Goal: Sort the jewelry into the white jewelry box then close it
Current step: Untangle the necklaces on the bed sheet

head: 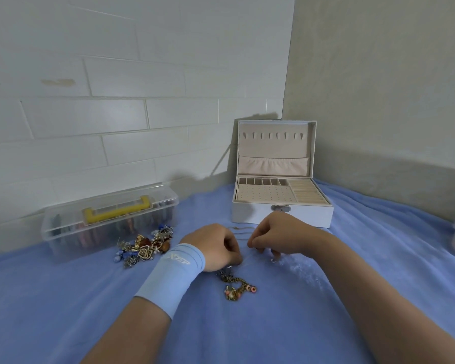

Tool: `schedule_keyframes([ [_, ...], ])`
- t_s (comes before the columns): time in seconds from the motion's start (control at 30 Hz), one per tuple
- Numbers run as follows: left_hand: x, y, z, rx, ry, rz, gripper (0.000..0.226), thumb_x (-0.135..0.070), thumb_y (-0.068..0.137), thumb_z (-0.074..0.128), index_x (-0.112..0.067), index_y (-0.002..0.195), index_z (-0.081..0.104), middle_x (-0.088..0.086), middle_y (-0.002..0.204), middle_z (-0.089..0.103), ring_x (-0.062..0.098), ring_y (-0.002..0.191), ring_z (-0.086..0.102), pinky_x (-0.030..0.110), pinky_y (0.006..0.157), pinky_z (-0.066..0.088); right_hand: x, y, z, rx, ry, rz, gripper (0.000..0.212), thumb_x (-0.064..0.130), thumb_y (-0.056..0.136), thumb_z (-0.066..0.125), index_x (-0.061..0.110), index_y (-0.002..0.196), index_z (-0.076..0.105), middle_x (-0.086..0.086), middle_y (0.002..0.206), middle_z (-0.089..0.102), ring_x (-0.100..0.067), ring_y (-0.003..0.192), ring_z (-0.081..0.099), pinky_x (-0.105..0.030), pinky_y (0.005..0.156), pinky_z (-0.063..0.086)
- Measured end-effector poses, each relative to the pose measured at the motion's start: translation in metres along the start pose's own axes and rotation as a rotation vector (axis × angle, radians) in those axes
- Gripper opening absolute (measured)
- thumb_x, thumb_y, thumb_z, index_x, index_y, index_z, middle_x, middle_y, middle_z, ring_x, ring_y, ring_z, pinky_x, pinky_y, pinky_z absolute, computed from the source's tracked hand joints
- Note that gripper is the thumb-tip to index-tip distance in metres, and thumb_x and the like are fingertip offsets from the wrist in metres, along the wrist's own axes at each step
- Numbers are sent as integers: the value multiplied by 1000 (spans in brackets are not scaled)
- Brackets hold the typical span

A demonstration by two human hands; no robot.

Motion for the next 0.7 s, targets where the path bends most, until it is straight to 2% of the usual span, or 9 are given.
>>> schedule_keyframes([
  [0.1,8,-1,-11,-3,-97,-3,14,-41,84,74,-30,77,68,-10,87,69,9,82,63,23,74,49,-2,-1,-3,6,-4,-9,14,15,90,67,15,94,80,-2,83,77,-10,48,56,-26,56,48],
  [0.2,15,-5,-21,-9,-147,-27,18,-39,86,72,-29,72,67,-11,66,68,3,61,60,20,59,41,-1,-3,-4,15,14,-18,14,14,90,67,16,96,80,1,81,77,-10,51,57,-24,52,46],
  [0.33,17,-7,-22,16,-161,-58,16,-29,82,73,-25,68,69,1,67,73,6,61,63,21,61,44,1,-4,-4,29,62,-32,15,12,88,68,18,96,80,6,75,74,-11,53,56,-21,47,40],
  [0.47,19,-3,-27,-79,-259,-19,11,-16,82,72,-19,76,63,-6,68,62,11,60,58,22,61,47,3,-5,-5,49,161,-43,13,13,89,69,17,95,80,6,69,69,-13,56,54,-24,49,38],
  [0.57,22,-3,-27,-56,-367,20,9,-13,88,67,-20,88,60,-2,70,60,14,57,56,21,54,41,4,-6,-7,57,234,-59,9,13,87,75,13,94,80,3,58,60,-11,54,50,-24,50,39],
  [0.63,22,-3,-25,-16,-355,51,12,-14,91,65,-24,98,65,-3,71,62,12,59,57,20,56,41,5,-6,-8,47,258,-71,9,16,87,77,12,94,80,1,60,61,-10,54,50,-23,50,41],
  [0.7,20,-4,-24,10,-329,66,14,-15,92,65,-27,99,70,-8,68,62,8,58,58,15,56,42,4,-5,-7,21,256,-72,12,22,90,75,12,92,80,2,68,67,-11,54,51,-24,50,43],
])
Point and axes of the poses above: each hand's wrist, its own y-axis towards the middle knuckle, its own z-axis out of the palm, x = y × z, the point moved 5 cm from there along y, towards the middle knuckle
